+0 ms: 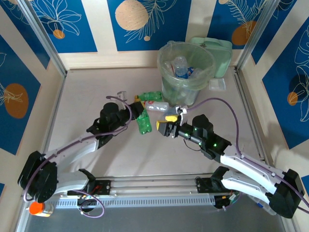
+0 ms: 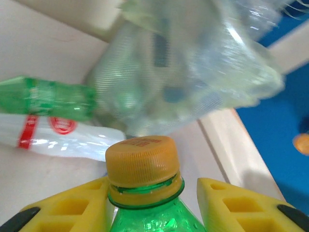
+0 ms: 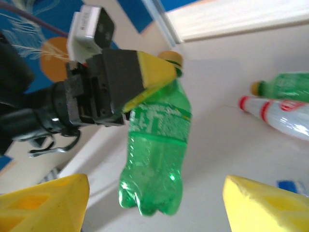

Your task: Put the plastic bottles in the bin

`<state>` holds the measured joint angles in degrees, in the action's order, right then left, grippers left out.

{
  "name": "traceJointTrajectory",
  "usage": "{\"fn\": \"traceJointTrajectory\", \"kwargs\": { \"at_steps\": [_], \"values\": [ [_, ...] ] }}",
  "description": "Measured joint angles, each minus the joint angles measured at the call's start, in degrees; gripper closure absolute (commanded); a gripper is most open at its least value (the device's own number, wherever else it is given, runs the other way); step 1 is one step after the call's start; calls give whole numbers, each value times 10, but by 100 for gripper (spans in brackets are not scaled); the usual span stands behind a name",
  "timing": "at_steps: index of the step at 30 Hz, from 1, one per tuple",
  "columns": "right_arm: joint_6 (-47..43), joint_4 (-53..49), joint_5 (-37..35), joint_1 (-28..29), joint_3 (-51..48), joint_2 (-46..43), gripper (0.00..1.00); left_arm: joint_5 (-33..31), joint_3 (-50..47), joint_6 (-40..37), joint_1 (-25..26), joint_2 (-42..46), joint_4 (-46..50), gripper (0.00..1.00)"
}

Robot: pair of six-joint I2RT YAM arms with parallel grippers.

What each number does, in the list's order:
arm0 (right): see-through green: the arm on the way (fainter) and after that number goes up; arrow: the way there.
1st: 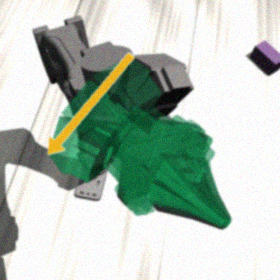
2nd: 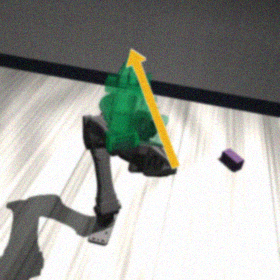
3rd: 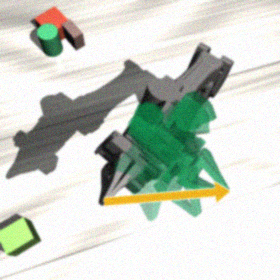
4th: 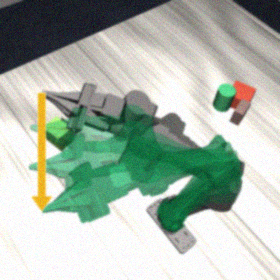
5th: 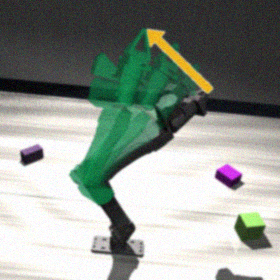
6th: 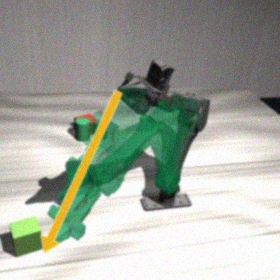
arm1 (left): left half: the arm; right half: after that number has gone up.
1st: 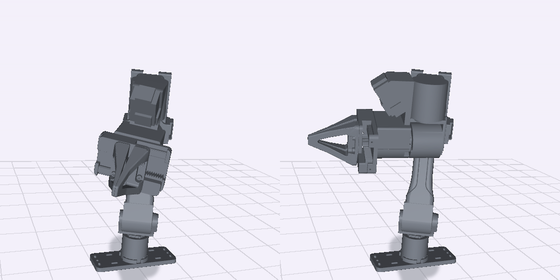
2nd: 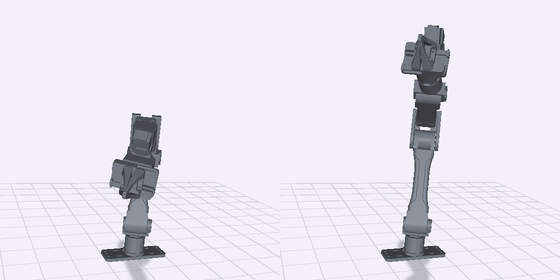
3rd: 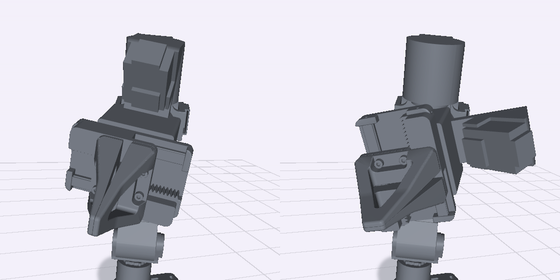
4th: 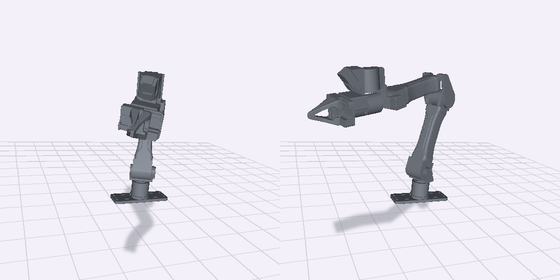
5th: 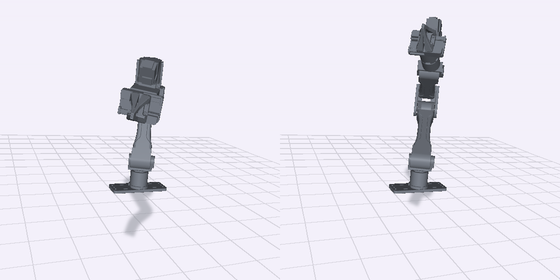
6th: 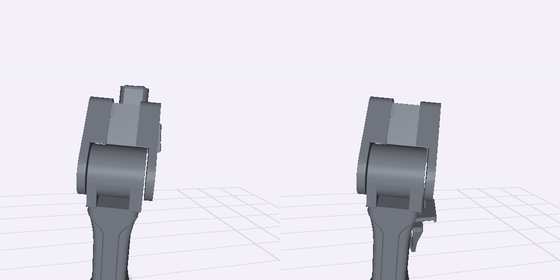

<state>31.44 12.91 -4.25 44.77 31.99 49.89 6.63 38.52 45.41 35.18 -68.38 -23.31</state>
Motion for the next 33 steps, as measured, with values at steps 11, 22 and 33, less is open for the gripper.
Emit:
{"fn": "traceJointTrajectory", "kwargs": {
  "at_steps": [11,22,33],
  "values": [
    [-16,81,77,18,-29,8,16,147,-87,-48,7,33,-151,69],
    [16,123,144,0,-29,94,13,232,-116,-15,7,0,-346,70],
    [56,210,249,2,-28,145,26,269,-124,17,14,-44,-451,71]
  ]
}}
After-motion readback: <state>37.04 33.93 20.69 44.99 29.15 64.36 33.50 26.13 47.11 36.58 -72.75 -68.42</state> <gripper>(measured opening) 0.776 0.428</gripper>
